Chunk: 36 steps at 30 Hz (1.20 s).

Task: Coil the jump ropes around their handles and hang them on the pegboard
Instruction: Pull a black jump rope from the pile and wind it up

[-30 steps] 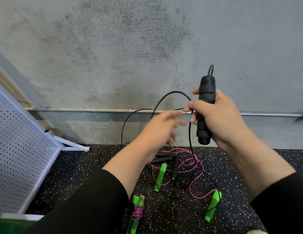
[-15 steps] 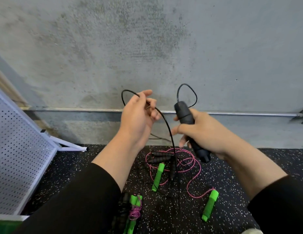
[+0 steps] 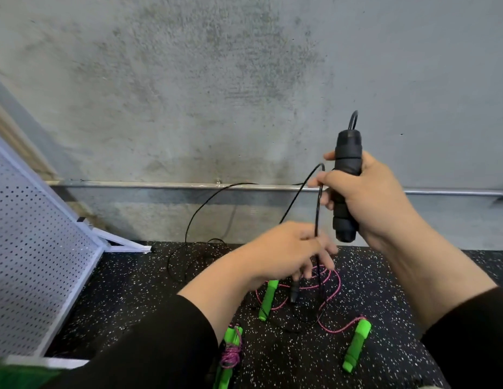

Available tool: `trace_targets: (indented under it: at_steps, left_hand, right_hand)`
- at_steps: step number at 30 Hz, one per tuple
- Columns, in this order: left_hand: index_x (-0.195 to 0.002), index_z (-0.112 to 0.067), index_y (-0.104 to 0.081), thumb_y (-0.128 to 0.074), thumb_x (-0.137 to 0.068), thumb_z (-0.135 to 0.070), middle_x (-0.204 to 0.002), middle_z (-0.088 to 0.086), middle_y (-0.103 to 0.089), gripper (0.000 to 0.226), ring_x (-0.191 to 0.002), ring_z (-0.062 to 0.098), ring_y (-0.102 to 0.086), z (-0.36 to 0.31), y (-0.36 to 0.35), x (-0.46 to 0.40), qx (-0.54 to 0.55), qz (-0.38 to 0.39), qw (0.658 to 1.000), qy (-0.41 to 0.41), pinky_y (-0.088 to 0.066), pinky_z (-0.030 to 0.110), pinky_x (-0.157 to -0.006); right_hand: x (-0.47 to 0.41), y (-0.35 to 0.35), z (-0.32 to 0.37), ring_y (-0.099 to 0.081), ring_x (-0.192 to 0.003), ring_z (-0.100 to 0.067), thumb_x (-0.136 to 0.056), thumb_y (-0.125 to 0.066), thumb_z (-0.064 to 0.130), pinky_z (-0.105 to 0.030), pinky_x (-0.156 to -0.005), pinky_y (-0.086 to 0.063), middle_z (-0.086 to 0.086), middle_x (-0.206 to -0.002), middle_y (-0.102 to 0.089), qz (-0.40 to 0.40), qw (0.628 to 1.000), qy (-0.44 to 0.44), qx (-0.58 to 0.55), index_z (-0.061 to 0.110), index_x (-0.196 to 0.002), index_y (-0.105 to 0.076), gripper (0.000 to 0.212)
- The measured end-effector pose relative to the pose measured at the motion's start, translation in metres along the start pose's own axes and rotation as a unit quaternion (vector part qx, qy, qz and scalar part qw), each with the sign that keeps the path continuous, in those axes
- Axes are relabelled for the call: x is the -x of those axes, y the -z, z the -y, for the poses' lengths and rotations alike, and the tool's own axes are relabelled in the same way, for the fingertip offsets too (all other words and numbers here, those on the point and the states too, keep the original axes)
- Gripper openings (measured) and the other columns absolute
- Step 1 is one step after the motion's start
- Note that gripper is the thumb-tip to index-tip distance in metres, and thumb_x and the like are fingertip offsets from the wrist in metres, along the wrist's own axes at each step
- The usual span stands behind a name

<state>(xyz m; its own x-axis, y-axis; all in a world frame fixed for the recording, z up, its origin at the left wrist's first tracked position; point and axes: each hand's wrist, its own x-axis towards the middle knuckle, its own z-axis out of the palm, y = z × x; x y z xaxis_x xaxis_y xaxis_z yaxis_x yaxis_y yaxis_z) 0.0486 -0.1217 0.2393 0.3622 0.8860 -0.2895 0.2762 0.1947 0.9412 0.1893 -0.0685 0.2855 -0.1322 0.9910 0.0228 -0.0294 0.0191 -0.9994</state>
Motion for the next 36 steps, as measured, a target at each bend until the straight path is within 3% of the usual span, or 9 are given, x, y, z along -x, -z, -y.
trace_targets:
  at_steps: [5,9,12,15,19,24,30,33,36]
  left_hand:
    - [-0.101,-0.011,-0.058,-0.036,-0.111,-0.018,-0.071,0.004,-0.061,0.025,-0.052,0.014,-0.044,-0.008,0.021,-0.011,0.207,-0.211,0.949,-0.111,-0.037,0.029,-0.054]
    - [-0.102,-0.010,-0.055,-0.036,-0.111,-0.016,-0.066,0.003,-0.054,0.022,-0.050,0.013,-0.038,-0.017,0.040,-0.009,0.405,-0.215,0.872,-0.170,-0.035,0.027,-0.051]
    - [-0.109,-0.008,-0.056,-0.036,-0.111,-0.019,-0.071,0.004,-0.058,0.023,-0.048,0.012,-0.040,-0.019,0.043,-0.008,0.439,-0.220,0.851,-0.188,-0.038,0.025,-0.050]
    - [-0.119,-0.005,-0.060,-0.041,-0.109,-0.029,-0.089,0.007,-0.070,0.032,-0.051,0.014,-0.047,-0.017,0.041,-0.010,0.375,-0.244,0.884,-0.137,-0.042,0.026,-0.051]
    - [-0.113,-0.016,-0.071,-0.059,-0.098,-0.016,-0.103,0.006,-0.076,0.019,-0.059,0.015,-0.052,-0.002,0.027,-0.011,0.096,-0.161,0.982,-0.032,-0.043,0.028,-0.054]
    - [-0.103,-0.019,-0.068,-0.053,-0.105,-0.029,-0.073,-0.005,-0.060,0.018,-0.051,0.007,-0.046,0.003,0.008,-0.016,-0.207,-0.141,0.968,-0.022,-0.038,0.020,-0.048]
    - [-0.098,-0.006,-0.060,-0.041,-0.108,-0.014,-0.085,0.001,-0.069,0.024,-0.066,0.010,-0.061,-0.006,0.018,-0.023,0.021,-0.277,0.951,-0.134,-0.052,0.034,-0.070]
    - [-0.100,-0.006,-0.060,-0.039,-0.109,-0.010,-0.081,0.003,-0.068,0.023,-0.063,0.011,-0.058,-0.010,0.027,-0.021,0.136,-0.288,0.933,-0.168,-0.050,0.023,-0.063]
    - [-0.101,-0.011,-0.064,-0.041,-0.109,-0.012,-0.092,0.006,-0.070,0.025,-0.065,0.014,-0.057,-0.011,0.031,-0.021,0.217,-0.287,0.916,-0.178,-0.050,0.026,-0.062]
  right_hand:
    - [0.004,0.002,-0.004,-0.058,-0.050,-0.020,-0.078,-0.079,0.013,-0.029,-0.052,-0.043,-0.024,-0.088,-0.073,0.015,0.998,-0.038,0.054,0.016,-0.113,-0.059,0.040]
    - [0.012,-0.004,-0.015,-0.063,-0.055,-0.022,-0.085,-0.075,0.011,-0.035,-0.058,-0.044,-0.019,-0.090,-0.076,0.109,0.982,-0.078,0.131,0.015,-0.116,-0.059,0.035]
    - [0.015,-0.010,-0.020,-0.062,-0.059,-0.023,-0.081,-0.075,0.011,-0.041,-0.064,-0.043,-0.018,-0.086,-0.076,0.142,0.972,-0.057,0.181,0.017,-0.108,-0.060,0.032]
    - [0.009,-0.012,-0.017,-0.058,-0.050,-0.015,-0.084,-0.067,0.001,-0.032,-0.060,-0.045,-0.009,-0.073,-0.075,0.068,0.979,-0.006,0.191,0.019,-0.107,-0.060,0.030]
    - [0.002,-0.008,-0.008,-0.054,-0.051,-0.020,-0.082,-0.067,0.000,-0.033,-0.055,-0.043,-0.014,-0.069,-0.071,0.005,0.996,0.020,0.090,0.019,-0.110,-0.060,0.034]
    - [0.001,-0.001,0.002,-0.061,-0.061,-0.022,-0.082,-0.071,0.008,-0.031,-0.056,-0.047,-0.016,-0.085,-0.075,-0.009,0.999,0.039,0.013,0.020,-0.114,-0.058,0.036]
    - [0.003,0.002,-0.016,-0.072,-0.067,-0.024,-0.091,-0.072,0.011,-0.027,-0.049,-0.048,-0.014,-0.106,-0.076,0.025,0.996,-0.045,0.076,0.014,-0.117,-0.057,0.030]
    - [0.009,-0.005,-0.030,-0.071,-0.067,-0.024,-0.088,-0.072,0.004,-0.028,-0.052,-0.049,-0.014,-0.096,-0.077,0.104,0.984,-0.090,0.111,0.017,-0.120,-0.060,0.036]
    - [0.009,-0.012,-0.031,-0.069,-0.062,-0.021,-0.086,-0.066,-0.001,-0.029,-0.052,-0.049,-0.011,-0.082,-0.077,0.073,0.985,-0.063,0.145,0.016,-0.116,-0.059,0.036]
